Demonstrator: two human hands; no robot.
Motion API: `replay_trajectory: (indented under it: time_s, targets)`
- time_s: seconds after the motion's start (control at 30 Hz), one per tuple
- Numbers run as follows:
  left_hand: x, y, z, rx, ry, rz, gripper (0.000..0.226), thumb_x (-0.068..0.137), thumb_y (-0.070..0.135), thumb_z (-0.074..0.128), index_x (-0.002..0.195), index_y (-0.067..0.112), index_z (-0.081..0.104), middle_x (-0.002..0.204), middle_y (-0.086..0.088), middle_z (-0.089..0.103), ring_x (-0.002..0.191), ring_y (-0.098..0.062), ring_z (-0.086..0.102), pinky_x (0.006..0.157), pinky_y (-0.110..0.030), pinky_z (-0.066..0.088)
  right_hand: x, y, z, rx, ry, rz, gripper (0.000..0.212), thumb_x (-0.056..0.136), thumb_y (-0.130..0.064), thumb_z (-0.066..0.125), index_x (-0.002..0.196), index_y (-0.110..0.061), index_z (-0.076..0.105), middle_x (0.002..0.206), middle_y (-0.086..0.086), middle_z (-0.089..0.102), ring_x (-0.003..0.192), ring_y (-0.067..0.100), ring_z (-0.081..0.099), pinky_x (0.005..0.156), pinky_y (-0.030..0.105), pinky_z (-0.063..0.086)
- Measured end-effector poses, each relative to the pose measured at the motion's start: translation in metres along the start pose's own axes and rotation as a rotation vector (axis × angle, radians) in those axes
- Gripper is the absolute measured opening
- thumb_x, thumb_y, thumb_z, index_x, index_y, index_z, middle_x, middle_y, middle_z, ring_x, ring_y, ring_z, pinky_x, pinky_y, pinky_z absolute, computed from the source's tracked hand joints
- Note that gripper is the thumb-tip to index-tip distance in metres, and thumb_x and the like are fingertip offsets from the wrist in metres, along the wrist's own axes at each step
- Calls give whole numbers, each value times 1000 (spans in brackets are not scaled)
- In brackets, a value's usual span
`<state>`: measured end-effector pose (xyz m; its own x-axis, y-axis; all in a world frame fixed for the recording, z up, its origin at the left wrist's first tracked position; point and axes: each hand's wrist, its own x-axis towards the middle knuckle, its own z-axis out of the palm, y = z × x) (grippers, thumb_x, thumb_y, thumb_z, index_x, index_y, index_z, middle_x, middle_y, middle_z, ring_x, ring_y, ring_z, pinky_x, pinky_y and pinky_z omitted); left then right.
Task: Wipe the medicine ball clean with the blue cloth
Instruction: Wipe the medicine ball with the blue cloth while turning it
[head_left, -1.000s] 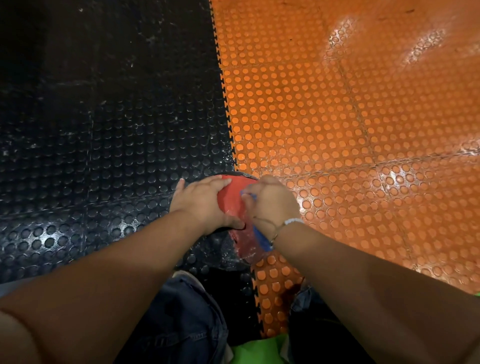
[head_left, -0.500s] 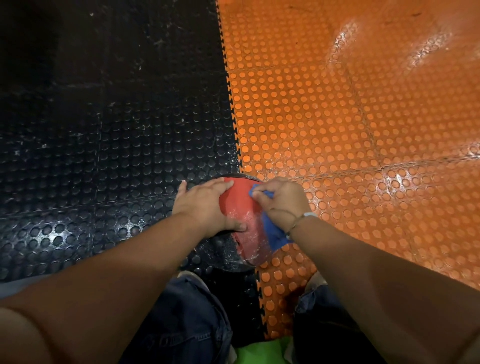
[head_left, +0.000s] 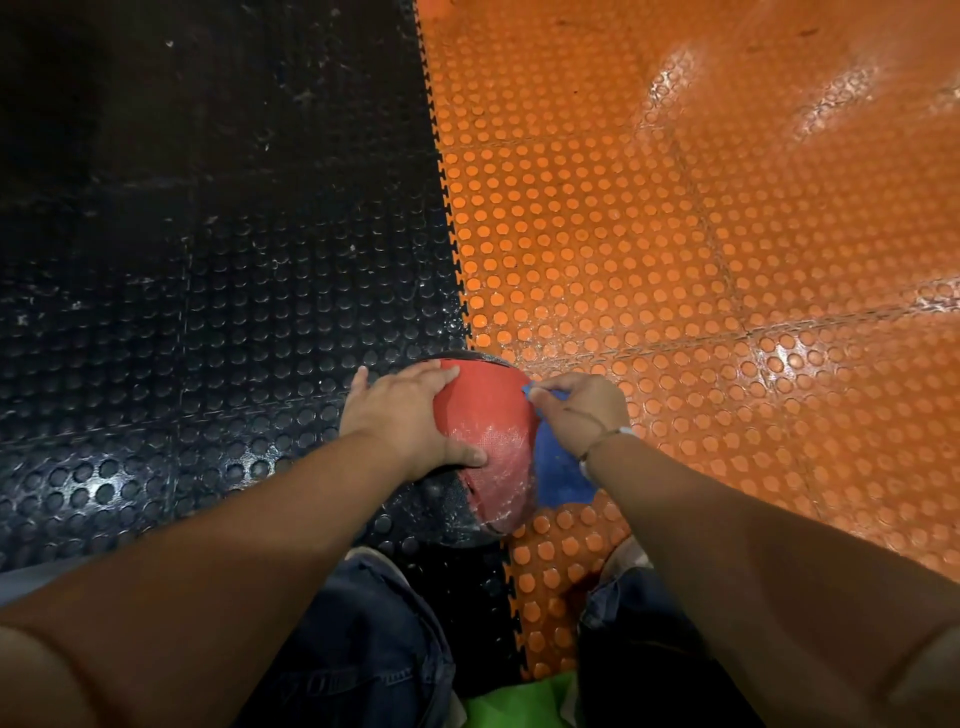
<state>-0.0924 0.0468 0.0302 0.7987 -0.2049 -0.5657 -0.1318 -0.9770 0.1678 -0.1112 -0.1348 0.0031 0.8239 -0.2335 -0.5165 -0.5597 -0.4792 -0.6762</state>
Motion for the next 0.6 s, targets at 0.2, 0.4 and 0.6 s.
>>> replay_trajectory:
  time_s: [0.2, 0.4, 0.6]
  targets:
    - [1, -11, -3, -49, -6, -25, 110, 58, 77, 66, 149, 39, 17, 157, 16, 17, 143, -10, 23, 117, -46, -2, 46, 36, -27, 444, -66, 453, 43, 75, -34, 65, 107, -3, 65, 94, 14, 64, 84, 30, 59, 85, 46, 51]
    - [3, -12, 1, -91, 18, -22, 111, 56, 77, 68, 148, 39, 20, 156, 15, 20, 142, -12, 23, 118, -46, -1, 33, 27, -16, 679, -214, 439, 18, 91, -20, 54, 84, -6, 63, 84, 14, 65, 72, 29, 60, 69, 36, 50]
    - [5, -10, 2, -107, 35, -36, 109, 57, 76, 69, 148, 38, 22, 156, 15, 21, 142, -12, 24, 118, -45, -1, 6, 6, 17, 264, -6, 84, 22, 88, -35, 60, 110, -35, 64, 108, -11, 60, 64, -1, 54, 54, 13, 47]
